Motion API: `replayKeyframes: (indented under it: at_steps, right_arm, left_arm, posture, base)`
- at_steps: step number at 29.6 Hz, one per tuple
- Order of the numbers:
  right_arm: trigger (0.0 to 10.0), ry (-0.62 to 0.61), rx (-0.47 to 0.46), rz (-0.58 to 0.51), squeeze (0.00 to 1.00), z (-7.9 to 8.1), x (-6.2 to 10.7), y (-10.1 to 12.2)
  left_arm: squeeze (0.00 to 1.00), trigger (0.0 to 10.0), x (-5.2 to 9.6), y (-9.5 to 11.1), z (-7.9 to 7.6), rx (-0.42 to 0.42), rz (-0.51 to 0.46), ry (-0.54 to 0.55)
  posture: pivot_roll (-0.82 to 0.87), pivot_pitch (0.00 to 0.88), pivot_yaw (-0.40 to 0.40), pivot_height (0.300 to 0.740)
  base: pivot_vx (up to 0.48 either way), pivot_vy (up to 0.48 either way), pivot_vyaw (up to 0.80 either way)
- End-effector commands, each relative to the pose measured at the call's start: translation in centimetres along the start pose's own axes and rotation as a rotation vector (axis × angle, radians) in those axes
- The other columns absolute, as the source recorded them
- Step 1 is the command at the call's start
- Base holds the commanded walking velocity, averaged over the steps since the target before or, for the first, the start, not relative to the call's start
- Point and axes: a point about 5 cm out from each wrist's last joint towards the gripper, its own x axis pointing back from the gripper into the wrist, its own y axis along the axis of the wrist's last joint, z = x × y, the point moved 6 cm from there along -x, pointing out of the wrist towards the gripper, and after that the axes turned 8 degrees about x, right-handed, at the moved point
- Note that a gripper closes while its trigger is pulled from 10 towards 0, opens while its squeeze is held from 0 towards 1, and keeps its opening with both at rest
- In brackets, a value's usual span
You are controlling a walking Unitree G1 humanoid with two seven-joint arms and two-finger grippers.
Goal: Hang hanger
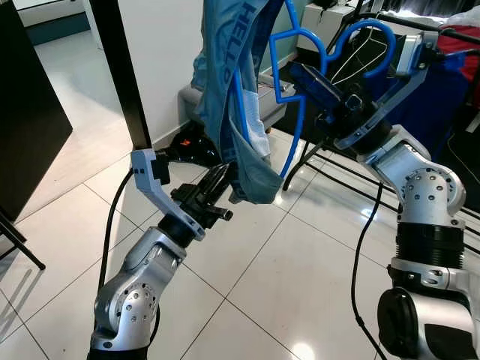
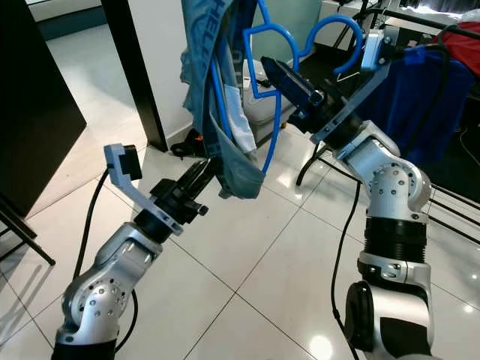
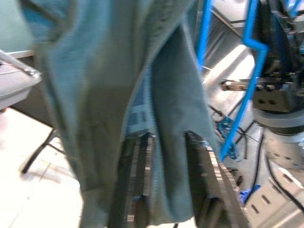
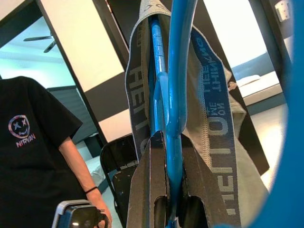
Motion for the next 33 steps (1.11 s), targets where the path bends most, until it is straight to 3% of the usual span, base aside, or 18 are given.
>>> replayKeyframes:
  at_steps: [1, 4, 5, 6, 7, 20, 21, 26, 33]
  right_arm:
    - [10.0, 0.014, 0.018, -0.008, 0.0, 0.4, -0.1, 0.4]
    - [10.0, 0.014, 0.019, -0.008, 0.0, 0.4, 0.0, 0.4]
    - [10.0, 0.015, 0.019, -0.008, 0.0, 0.4, 0.0, 0.4]
    - [10.0, 0.015, 0.019, -0.008, 0.0, 0.5, 0.0, 0.4]
    - [10.0, 0.016, 0.019, -0.008, 0.0, 0.5, 0.0, 0.4]
    - [10.0, 0.02, 0.02, -0.01, 0.0, 0.6, -0.1, 0.5]
    - [10.0, 0.02, 0.021, -0.01, 0.0, 0.5, -0.1, 0.6]
    - [10.0, 0.019, 0.021, -0.012, 0.0, 0.5, -0.1, 0.7]
    - [10.0, 0.022, 0.018, -0.009, 0.0, 0.5, -0.1, 0.6]
  left_arm:
    - [1.0, 10.0, 0.0, 0.1, -0.3, 0.012, -0.011, -0.012]
    - [1.0, 10.0, 0.0, 0.2, -0.1, 0.007, -0.021, -0.001]
    - [0.67, 10.0, -0.1, 0.3, -0.1, 0.014, -0.028, -0.003]
    - [0.67, 10.0, -0.1, 0.4, -0.2, 0.02, -0.031, -0.007]
    - [0.0, 10.0, -0.2, 0.4, -0.2, 0.016, -0.028, -0.011]
    - [0.0, 10.0, -0.2, -0.4, 0.3, -0.014, 0.004, 0.005]
    - [0.0, 10.0, 0.1, -0.1, 1.1, -0.021, -0.007, 0.039]
    - [0.0, 10.0, 0.5, 0.8, 1.9, -0.015, -0.038, 0.067]
    - [0.0, 10.0, 0.7, 1.1, 1.7, -0.009, -0.042, 0.054]
  posture:
    - [-0.07, 0.094, -0.04, 0.74]
    - [-0.07, 0.094, -0.041, 0.74]
    - [-0.07, 0.094, -0.041, 0.74]
    - [-0.07, 0.094, -0.041, 0.74]
    - [-0.07, 0.094, -0.039, 0.74]
    - [-0.08, 0.089, -0.04, 0.74]
    - [-0.08, 0.088, -0.039, 0.74]
    - [-0.08, 0.09, -0.041, 0.74]
    - [-0.07, 0.089, -0.041, 0.74]
  base:
    - [0.0, 0.0, 0.0]
    - [0.0, 0.0, 0.0]
    - [0.0, 0.0, 0.0]
    - [0.0, 0.0, 0.0]
    - [0.0, 0.0, 0.0]
    - [0.0, 0.0, 0.0]
    - [0.0, 0.0, 0.0]
    - [0.0, 0.0, 0.0]
    - [0.0, 0.0, 0.0]
